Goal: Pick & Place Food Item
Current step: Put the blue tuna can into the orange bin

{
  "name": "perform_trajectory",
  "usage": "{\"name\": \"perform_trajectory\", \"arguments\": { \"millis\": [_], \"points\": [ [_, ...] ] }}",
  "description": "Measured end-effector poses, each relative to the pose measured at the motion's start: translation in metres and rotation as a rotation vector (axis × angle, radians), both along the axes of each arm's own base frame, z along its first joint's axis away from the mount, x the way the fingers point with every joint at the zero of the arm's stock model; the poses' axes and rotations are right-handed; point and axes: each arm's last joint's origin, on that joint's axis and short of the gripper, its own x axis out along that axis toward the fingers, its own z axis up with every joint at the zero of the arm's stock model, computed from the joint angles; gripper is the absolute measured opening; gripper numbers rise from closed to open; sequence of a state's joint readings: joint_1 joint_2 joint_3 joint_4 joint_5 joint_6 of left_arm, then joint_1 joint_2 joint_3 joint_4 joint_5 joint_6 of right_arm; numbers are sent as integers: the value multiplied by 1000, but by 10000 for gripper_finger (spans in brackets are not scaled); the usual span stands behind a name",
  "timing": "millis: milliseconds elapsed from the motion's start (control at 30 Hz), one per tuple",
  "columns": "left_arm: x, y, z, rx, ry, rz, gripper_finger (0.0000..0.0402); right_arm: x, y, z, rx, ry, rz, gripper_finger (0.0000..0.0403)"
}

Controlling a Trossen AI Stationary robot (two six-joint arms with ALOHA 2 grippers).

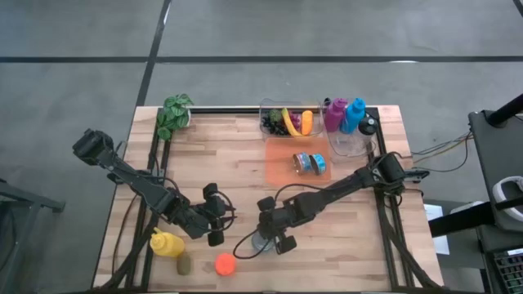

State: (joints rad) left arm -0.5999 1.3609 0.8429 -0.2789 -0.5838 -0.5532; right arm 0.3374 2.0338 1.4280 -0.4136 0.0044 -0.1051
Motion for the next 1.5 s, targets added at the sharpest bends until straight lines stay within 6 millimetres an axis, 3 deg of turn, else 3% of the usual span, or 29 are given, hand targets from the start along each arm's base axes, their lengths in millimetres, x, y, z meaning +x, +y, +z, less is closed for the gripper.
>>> {"name": "perform_trajectory", "arguments": {
  "millis": [333, 1500],
  "points": [
    [0, 0, 1, -4, -7, 0, 118, -4, -4, -8, -7, 21, -14, 8],
    [1, 0, 1, -5, -10, -2, 118, -3, -9, -10, 25, 38, -127, 8]
  ]
}}
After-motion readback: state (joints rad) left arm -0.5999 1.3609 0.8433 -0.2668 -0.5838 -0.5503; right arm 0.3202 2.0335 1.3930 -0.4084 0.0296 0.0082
